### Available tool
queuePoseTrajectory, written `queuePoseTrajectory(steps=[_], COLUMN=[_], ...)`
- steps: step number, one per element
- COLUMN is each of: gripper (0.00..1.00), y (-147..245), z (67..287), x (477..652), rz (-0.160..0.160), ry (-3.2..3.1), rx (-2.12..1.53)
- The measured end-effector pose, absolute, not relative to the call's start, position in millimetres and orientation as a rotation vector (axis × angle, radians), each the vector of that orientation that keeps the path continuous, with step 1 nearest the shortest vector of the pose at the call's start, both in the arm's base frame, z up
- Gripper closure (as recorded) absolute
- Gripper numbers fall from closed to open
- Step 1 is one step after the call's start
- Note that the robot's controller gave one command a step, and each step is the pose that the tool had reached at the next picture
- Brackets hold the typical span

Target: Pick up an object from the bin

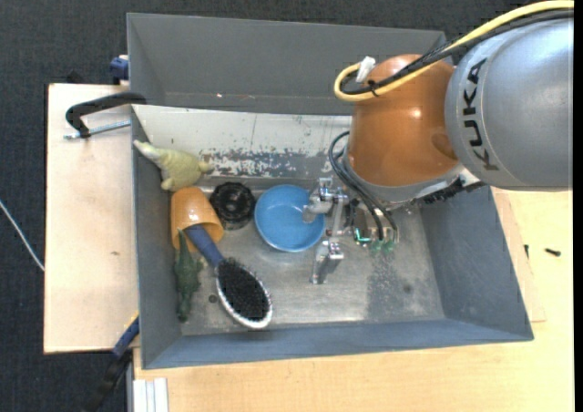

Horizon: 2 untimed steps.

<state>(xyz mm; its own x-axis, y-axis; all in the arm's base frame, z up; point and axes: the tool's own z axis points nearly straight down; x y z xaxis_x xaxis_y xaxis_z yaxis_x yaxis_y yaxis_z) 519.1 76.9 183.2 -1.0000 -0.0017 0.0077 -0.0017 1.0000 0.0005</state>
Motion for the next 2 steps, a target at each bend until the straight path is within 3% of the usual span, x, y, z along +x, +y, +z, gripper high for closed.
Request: queuePoseTrajectory(steps=[1,2], gripper=[0.00,0.00], y=[59.1,65.2], z=[70.1,73.1], x=[547.9,538.1], rz=[-0.003,0.001], ry=[-3.145,-3.029], rx=[0.145,0.868])
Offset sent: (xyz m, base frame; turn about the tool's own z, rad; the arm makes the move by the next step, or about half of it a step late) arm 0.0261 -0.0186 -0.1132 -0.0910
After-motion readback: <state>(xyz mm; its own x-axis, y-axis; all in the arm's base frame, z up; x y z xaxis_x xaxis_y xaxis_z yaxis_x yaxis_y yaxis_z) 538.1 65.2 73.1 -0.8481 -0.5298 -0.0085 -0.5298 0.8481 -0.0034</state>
